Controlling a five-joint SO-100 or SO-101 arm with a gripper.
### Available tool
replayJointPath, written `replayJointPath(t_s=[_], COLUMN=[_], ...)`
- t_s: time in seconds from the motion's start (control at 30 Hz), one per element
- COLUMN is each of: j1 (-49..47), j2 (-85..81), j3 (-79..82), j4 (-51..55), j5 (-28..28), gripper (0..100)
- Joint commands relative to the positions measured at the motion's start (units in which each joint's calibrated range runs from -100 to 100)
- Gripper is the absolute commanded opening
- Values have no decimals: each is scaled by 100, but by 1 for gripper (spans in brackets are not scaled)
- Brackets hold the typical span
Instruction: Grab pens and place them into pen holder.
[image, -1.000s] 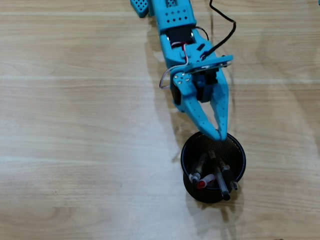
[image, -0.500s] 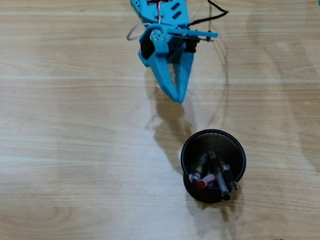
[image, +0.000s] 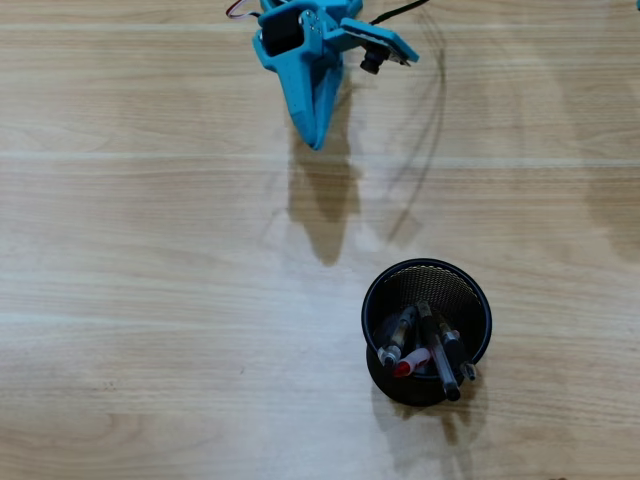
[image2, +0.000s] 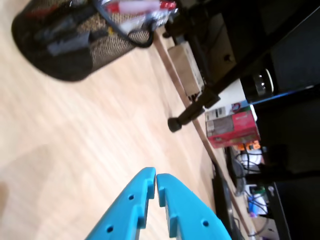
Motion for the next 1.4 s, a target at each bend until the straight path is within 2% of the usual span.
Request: replayJointPath(t_s=[0.0, 0.33, 0.5, 0.77, 1.1, 1.37], j1=[67, 85, 85, 213, 277, 314], j2=[-818, -2482, -3119, -4130, -5455, -5446], j3=[608, 2111, 2120, 2120, 2111, 2102], j4=[9, 82, 1294, 3799, 6205, 6460], j5=[185, 411, 541, 929, 1285, 1489], gripper=[2, 2, 2, 2, 2, 2])
